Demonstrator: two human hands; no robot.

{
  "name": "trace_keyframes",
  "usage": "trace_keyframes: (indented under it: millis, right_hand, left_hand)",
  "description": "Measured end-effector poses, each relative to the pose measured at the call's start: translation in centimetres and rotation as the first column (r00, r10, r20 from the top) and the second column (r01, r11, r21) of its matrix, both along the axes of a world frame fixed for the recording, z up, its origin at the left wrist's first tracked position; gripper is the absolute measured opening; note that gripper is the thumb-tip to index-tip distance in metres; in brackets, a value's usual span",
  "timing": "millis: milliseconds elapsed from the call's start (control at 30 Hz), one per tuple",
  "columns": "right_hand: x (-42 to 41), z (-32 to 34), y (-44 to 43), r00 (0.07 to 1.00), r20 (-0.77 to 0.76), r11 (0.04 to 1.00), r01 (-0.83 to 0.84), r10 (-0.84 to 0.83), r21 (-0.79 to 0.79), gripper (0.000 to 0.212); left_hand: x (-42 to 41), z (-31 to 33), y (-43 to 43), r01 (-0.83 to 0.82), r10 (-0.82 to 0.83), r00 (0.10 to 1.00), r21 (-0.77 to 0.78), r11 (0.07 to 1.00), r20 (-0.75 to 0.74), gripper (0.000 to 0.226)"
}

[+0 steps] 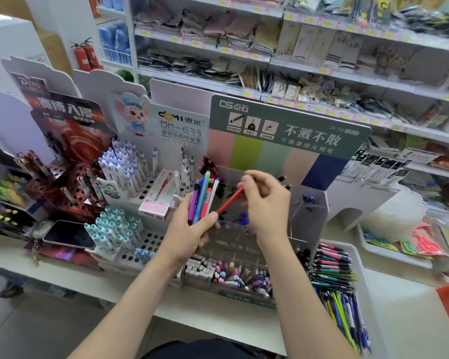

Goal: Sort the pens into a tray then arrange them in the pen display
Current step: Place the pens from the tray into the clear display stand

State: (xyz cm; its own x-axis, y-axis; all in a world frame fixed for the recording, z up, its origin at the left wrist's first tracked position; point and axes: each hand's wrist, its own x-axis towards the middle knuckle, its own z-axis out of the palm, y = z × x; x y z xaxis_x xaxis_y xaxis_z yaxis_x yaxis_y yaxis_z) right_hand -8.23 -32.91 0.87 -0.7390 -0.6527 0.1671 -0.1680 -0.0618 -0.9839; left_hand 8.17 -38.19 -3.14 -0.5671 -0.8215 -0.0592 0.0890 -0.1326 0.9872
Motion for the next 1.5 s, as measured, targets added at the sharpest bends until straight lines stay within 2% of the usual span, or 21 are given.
trace_keyframes:
  millis: [100,233,367,467,533,633,767,867,933,1000,1067,1133,1200,1300,1400,1500]
  right_hand:
    - [-1.4,-0.6,2.3,0.971,-0.033,0.957,0.227,-0.237,-0.179,0.016]
    - [-3.3,-2.5,5.7,0.844,-0.262,0.882,0.424,-0.467,-0.205,0.022]
    - [-4.0,-4.4,7.9,0.729,-0.348,0.808,0.532,-0.589,-0.253,0.023]
    - [-4.1,-5.7,9.2,0.713,-0.356,0.797,0.546,-0.604,-0.258,0.021]
    - [-4.0,-6.5,9.6,0.737,-0.357,0.818,0.534,-0.574,-0.213,0.018]
    - [-4.0,-8.4,10.0,0.798,-0.439,0.897,0.440,-0.413,-0.043,0.015]
    - [-4.5,-10.7,10.6,0.722,-0.651,0.866,0.459,-0.234,0.199,0.019]
    - [-3.9,-10.0,11.0,0.746,-0.605,0.840,0.495,-0.280,0.222,0.034]
    - [-3.1,-8.5,11.3,0.787,-0.517,0.865,0.475,-0.336,0.161,0.029]
    - [-2.6,-7.0,11.1,0.912,-0.302,0.931,0.333,-0.278,0.150,0.017]
    - [-1.9,-5.8,10.5,0.993,-0.044,0.980,0.115,-0.109,0.161,0.017]
    - [-1.1,-5.3,10.0,0.994,0.101,0.990,0.021,-0.035,0.139,0.017]
    - [-0.5,-5.3,9.7,0.984,0.168,0.989,0.039,-0.063,0.145,0.013]
    - [-0.4,-5.2,9.9,0.969,0.128,0.974,0.196,-0.210,0.113,0.018]
    - [-0.7,-3.2,9.9,0.898,0.013,0.898,0.439,-0.439,-0.036,0.021]
    - [-0.2,-0.2,8.3,0.883,-0.132,0.885,0.423,-0.451,-0.196,0.024]
  left_hand:
    - [0.2,-0.6,0.0,0.002,0.005,0.994,-0.066,0.998,0.110,0.038]
    - [-0.3,-1.4,0.5,0.089,-0.069,0.978,-0.092,0.992,0.196,0.033]
    - [-2.1,-1.8,1.7,0.177,-0.142,0.960,-0.129,0.976,0.242,0.018]
    - [-3.2,-2.1,2.6,0.232,-0.198,0.948,-0.118,0.965,0.249,0.014]
    - [-3.8,-2.1,3.2,0.260,-0.231,0.945,-0.103,0.960,0.230,0.018]
    - [-4.5,-2.0,4.0,0.284,-0.272,0.942,-0.035,0.958,0.198,0.020]
    - [-4.8,-1.9,4.6,0.305,-0.297,0.940,-0.019,0.952,0.170,0.015]
    - [-4.7,-2.1,4.6,0.306,-0.302,0.940,-0.005,0.952,0.158,0.013]
    - [-4.7,-2.1,4.7,0.307,-0.303,0.942,-0.003,0.952,0.145,0.013]
    - [-4.9,-2.0,4.8,0.312,-0.309,0.943,-0.002,0.950,0.126,0.013]
    - [-5.1,-2.0,4.9,0.327,-0.324,0.940,-0.006,0.945,0.109,0.013]
    - [-5.3,-2.0,5.1,0.335,-0.332,0.938,-0.018,0.942,0.103,0.013]
    - [-5.4,-2.1,5.3,0.325,-0.321,0.941,-0.022,0.945,0.110,0.013]
    - [-5.5,-2.6,5.3,0.281,-0.271,0.951,-0.057,0.958,0.147,0.012]
    - [-5.5,-2.7,5.3,0.179,-0.160,0.975,-0.119,0.977,0.155,0.012]
    - [-5.3,-2.7,4.9,0.030,-0.016,0.992,-0.115,0.993,0.124,0.015]
